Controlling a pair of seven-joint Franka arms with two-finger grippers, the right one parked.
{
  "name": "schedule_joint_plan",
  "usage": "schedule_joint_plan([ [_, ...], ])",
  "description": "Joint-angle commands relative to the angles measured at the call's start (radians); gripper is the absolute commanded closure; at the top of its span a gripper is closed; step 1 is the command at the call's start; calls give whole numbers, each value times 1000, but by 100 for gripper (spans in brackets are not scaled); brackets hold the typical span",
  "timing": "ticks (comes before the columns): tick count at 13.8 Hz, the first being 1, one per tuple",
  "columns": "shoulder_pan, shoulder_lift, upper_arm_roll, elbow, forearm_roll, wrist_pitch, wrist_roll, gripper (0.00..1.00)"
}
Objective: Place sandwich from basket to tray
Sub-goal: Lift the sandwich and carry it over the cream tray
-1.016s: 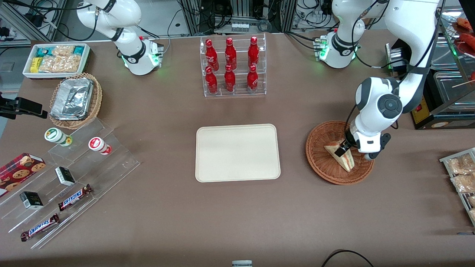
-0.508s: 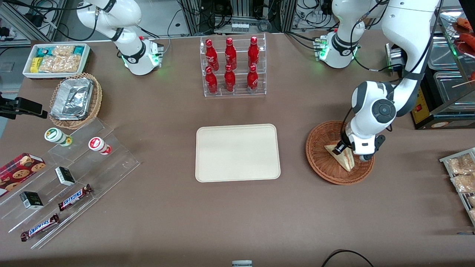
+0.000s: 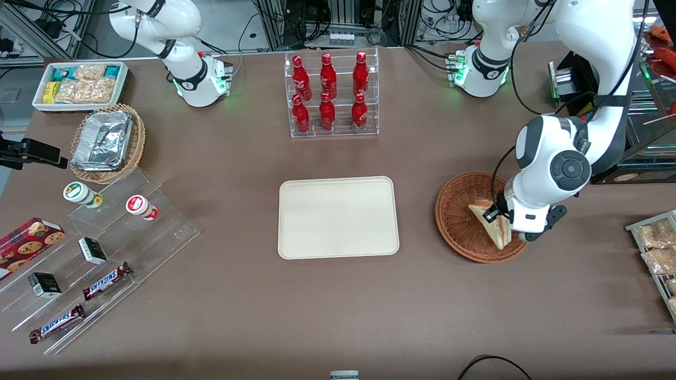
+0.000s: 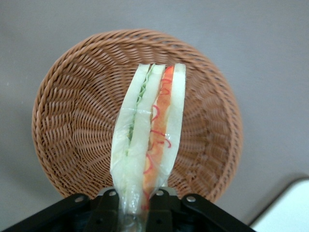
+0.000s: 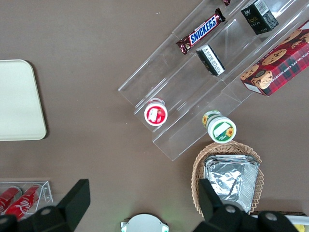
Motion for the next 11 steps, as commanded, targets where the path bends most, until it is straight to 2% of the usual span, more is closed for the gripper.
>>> schedule_joint_plan([
  [1, -63, 44, 5, 82, 0, -29, 69, 100],
  [7, -261, 153, 6, 211, 11, -45, 90, 100],
  [11, -384, 265, 8, 334, 12, -45, -41, 100],
])
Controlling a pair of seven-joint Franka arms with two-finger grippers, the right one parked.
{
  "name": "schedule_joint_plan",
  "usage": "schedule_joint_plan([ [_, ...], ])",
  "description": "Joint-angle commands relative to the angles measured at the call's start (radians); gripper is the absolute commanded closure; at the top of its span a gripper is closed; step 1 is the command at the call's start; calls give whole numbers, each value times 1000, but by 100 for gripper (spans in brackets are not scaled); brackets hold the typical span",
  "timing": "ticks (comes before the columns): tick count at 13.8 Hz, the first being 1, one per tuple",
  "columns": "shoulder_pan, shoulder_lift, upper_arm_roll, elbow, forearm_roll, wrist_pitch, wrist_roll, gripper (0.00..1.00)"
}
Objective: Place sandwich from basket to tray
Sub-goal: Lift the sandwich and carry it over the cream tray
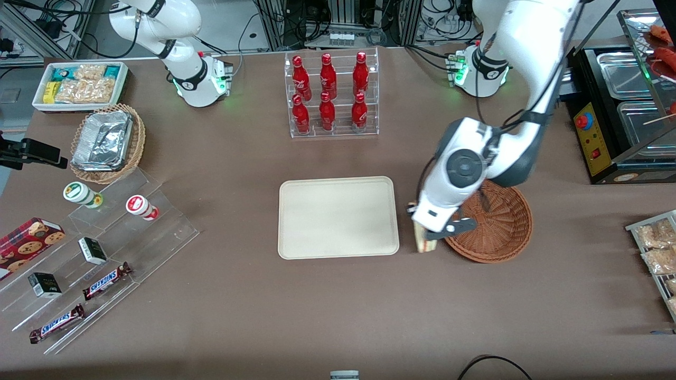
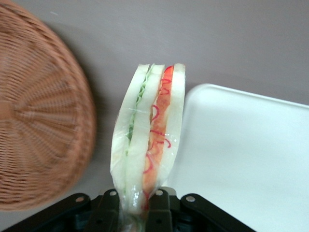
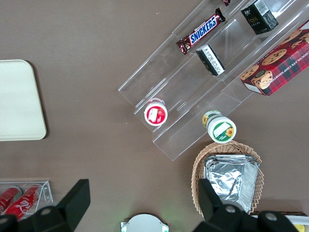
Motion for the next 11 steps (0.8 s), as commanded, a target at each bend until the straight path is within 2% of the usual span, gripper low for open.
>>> schedule_joint_plan([
  [1, -91, 109, 13, 140, 13, -31, -107, 100],
  [7, -246, 258, 14, 310, 68, -33, -311, 100],
  [11, -321, 344, 19, 429, 70, -77, -396, 100],
])
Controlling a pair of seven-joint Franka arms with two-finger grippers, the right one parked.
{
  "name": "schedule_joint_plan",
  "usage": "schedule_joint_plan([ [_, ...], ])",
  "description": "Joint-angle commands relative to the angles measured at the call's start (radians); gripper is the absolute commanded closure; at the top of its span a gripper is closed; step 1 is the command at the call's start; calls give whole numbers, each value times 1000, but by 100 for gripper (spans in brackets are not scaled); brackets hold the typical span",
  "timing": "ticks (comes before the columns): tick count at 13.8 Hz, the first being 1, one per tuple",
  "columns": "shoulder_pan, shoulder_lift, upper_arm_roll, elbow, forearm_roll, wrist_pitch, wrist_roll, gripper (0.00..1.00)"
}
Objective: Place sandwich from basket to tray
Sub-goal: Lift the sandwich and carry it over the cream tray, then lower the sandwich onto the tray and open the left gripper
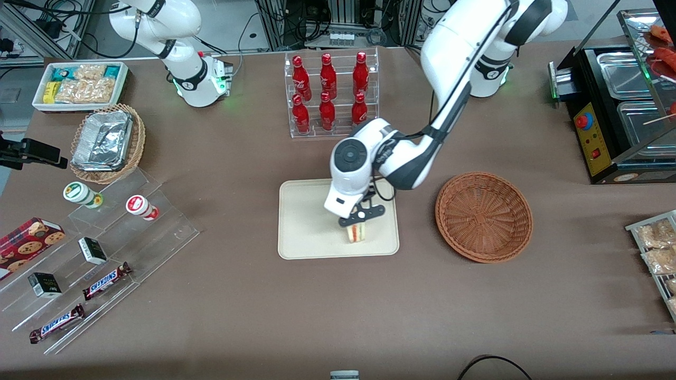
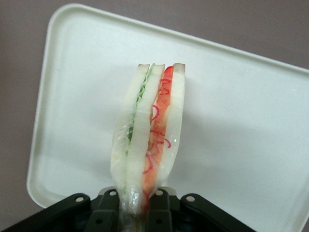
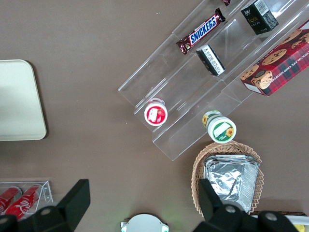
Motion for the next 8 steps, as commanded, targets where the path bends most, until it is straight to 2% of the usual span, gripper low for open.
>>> schedule_joint_plan([
  [1, -53, 85, 16, 147, 21, -87, -67, 100],
  [8, -80, 163, 16, 227, 39, -105, -141, 100],
])
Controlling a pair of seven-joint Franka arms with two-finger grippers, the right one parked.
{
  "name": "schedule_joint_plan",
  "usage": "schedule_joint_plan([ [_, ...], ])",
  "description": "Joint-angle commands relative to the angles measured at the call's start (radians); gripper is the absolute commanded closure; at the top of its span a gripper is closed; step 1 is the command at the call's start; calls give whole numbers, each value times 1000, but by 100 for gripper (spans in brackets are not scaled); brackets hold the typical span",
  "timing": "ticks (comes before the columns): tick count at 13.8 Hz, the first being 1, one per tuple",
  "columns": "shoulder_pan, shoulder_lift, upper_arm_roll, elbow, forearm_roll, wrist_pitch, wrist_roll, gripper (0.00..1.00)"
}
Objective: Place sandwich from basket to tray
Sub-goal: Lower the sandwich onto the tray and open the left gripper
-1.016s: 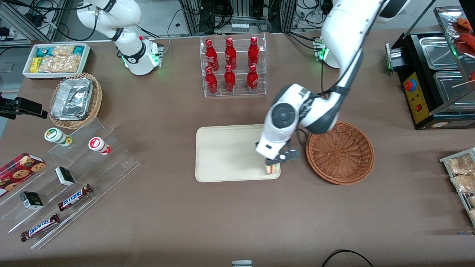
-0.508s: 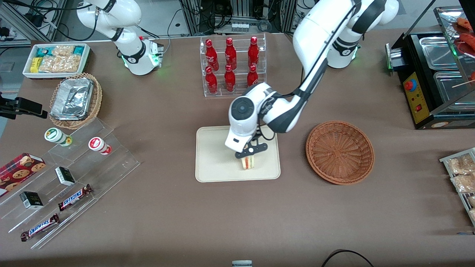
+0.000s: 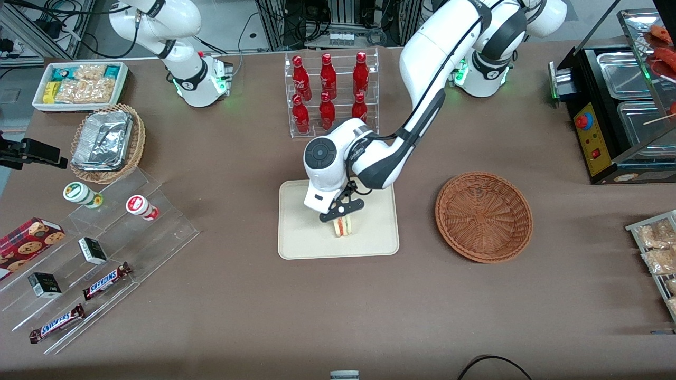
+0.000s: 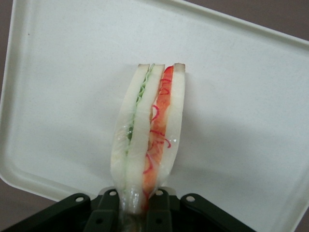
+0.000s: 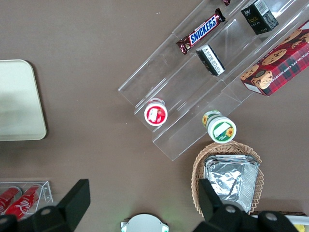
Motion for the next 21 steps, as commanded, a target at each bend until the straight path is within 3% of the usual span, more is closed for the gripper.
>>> schedule_joint_plan([
  [1, -15, 58, 13, 79, 15, -20, -34, 100],
  [2, -15, 62, 13, 83, 15, -15, -36, 90],
  [3, -15, 61, 13, 83, 15, -13, -34, 19],
  [4, -18, 59, 13, 82, 20, -13, -34, 0],
  [13, 17, -115, 10, 80, 28, -153, -8, 0],
  [18, 88, -195, 11, 60, 26, -246, 197, 0],
  [21, 198, -307, 5, -60, 8, -259, 359, 0],
])
